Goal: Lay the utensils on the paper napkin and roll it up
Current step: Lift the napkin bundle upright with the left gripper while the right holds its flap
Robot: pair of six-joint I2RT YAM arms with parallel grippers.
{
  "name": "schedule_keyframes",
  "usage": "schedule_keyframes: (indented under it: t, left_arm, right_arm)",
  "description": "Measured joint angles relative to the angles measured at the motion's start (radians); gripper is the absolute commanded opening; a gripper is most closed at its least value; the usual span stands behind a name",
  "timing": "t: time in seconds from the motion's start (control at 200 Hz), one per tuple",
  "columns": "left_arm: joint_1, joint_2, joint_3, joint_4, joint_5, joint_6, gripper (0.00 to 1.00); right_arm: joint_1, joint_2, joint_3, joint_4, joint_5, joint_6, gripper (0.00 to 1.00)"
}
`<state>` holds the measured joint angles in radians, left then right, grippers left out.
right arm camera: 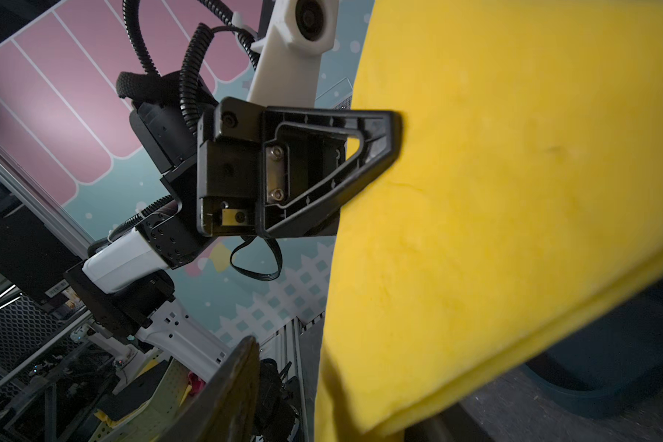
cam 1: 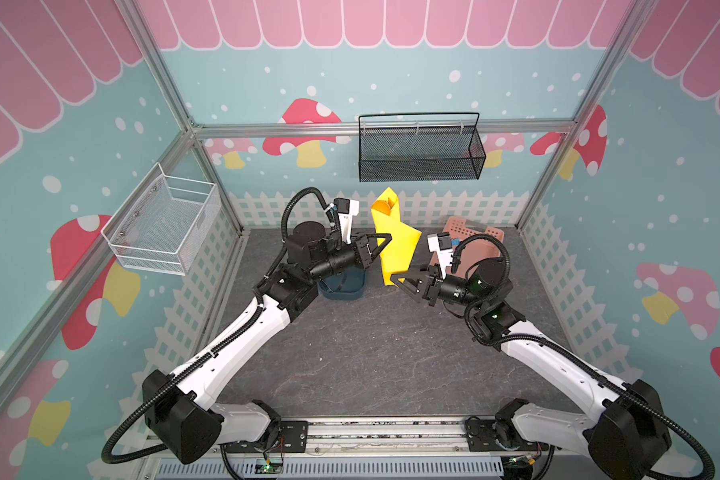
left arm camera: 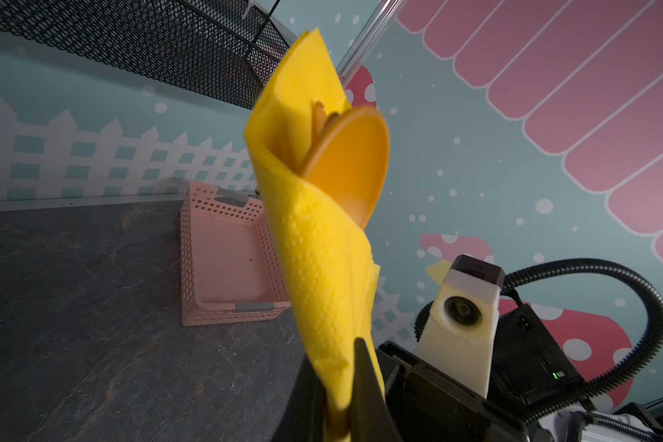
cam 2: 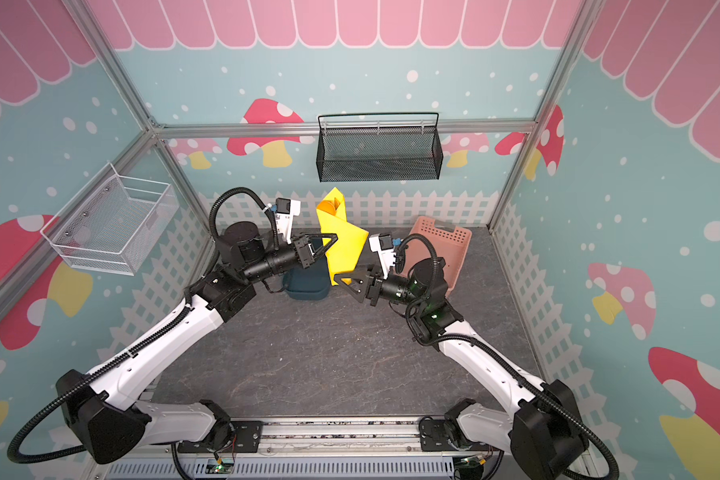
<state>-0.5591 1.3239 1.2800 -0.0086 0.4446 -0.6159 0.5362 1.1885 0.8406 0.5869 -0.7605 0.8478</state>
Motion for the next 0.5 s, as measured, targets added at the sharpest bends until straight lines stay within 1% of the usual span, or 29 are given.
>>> schedule_keyframes:
  t: [0.07, 0.105, 0.27, 0.415, 0.5]
  left_arm:
    - [0.000, -0.005, 0.000, -0.010, -0.005, 0.003, 0.00]
    - [0.000, -0.008, 0.000, -0.011, -0.007, 0.003, 0.00]
    - [0.000, -0.008, 0.000, -0.014, -0.012, 0.004, 0.00]
    - [0.000, -0.008, 0.001, -0.016, -0.023, 0.004, 0.00]
    - [0.000, -0.008, 0.002, -0.018, -0.030, 0.004, 0.00]
  right_arm:
    - [0.004, 0.006, 0.005, -0.004, 0.003, -0.002, 0.53]
    - [0.006, 0.008, 0.006, -0.005, 0.005, -0.003, 0.55]
    - [0.009, 0.010, 0.011, -0.034, 0.023, -0.019, 0.57]
    - [0.010, 0.022, 0.027, -0.055, 0.029, -0.033, 0.54]
    - [0.016, 0.032, 0.040, -0.061, 0.027, -0.035, 0.49]
